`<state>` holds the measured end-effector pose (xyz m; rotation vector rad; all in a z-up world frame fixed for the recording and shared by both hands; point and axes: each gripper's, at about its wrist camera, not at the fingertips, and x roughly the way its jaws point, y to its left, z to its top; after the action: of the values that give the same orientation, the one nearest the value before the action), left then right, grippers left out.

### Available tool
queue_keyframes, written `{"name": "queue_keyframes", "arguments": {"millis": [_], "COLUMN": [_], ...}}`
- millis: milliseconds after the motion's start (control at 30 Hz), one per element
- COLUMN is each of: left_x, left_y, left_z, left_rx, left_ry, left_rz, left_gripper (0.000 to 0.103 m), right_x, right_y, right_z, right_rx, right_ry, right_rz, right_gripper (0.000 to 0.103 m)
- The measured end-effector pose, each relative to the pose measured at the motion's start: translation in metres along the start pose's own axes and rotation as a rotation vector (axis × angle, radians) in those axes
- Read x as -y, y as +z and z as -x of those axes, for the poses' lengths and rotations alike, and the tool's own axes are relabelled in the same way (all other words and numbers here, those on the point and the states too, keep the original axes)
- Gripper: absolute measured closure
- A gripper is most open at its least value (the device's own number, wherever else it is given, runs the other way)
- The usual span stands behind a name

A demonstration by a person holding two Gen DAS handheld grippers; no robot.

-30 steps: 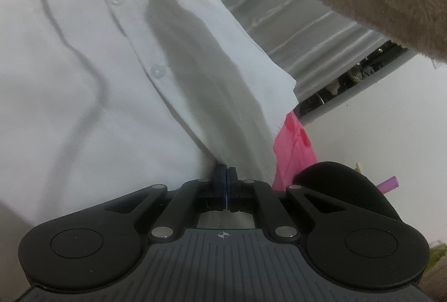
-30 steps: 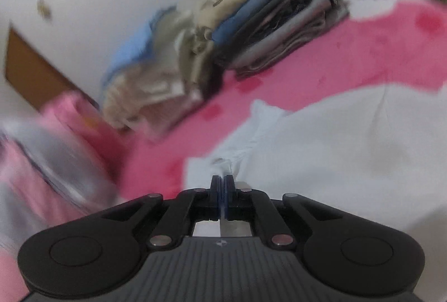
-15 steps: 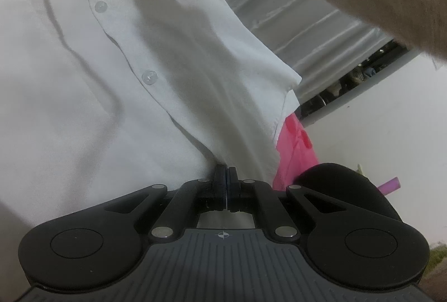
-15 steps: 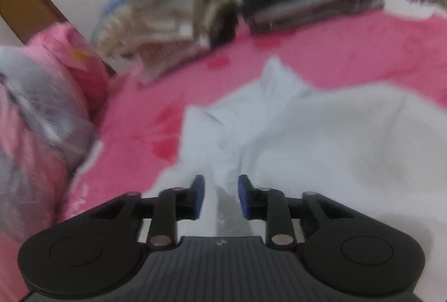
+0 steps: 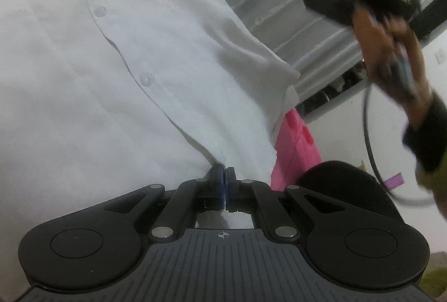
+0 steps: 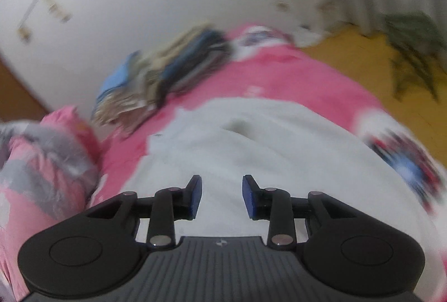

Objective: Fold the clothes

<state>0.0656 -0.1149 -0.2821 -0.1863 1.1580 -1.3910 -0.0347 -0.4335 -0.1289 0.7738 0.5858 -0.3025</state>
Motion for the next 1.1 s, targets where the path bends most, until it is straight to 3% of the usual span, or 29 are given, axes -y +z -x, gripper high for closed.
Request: {"name": "queue_keyframes", "arguments": {"millis": [100, 167, 233, 367, 533, 700, 833, 967, 1100], "left_x": [0.004, 0.008, 0.015, 0.030, 0.052, 0.054, 0.046, 0.042, 0.046], "left_y": [0.003, 0.007, 0.013, 0.027, 0.031, 0.012, 0.010, 0.009, 0.007], "left_z": [0.005, 0.013, 0.025, 0.039, 0.009, -0.031, -0.025, -0.025, -0.024], "left_rx": [-0.040, -0.068, -0.069, -0.033, -0.109, -0.219, -0.211, -0.211, -0.206], "left_ry": [0.027, 0.055, 0.075, 0.082, 0.080, 0.130, 0.116, 0.097, 0.092], "left_rz": [-0.026, -0.051, -0.082, -0.146, -0.268, -0.347, -0.326, -0.301, -0.302], "left_gripper": [0.102, 0.095, 0.084, 0.077, 0.066, 0.066, 0.066, 0.066, 0.066], "right_x": [0.029, 0.041, 0.049, 0.065, 0.110, 0.134, 0.142, 0.155, 0.168], "right_y": [-0.021, -0.033, -0.043, -0.057, -0.072, -0.075, -0.067, -0.060, -0.057], "right_z": [0.023, 0.029, 0.032, 0.041, 0.070, 0.083, 0.086, 0.081, 0.058], "right_rx": [0.029, 0.017, -0.010, -0.055, -0.054, -0.012, 0.023, 0.049, -0.034], "right_ry": [-0.037, -0.075, -0.127, -0.214, -0.241, -0.237, -0.252, -0.334, -0.373], "right_rz": [-0.087, -0.115, -0.121, -0.166, -0.348, -0.456, -0.462, -0.467, -0.419], "right_gripper": [0.067, 0.067, 0.067, 0.067, 0.067, 0.062, 0.062, 0.061, 0.061]}}
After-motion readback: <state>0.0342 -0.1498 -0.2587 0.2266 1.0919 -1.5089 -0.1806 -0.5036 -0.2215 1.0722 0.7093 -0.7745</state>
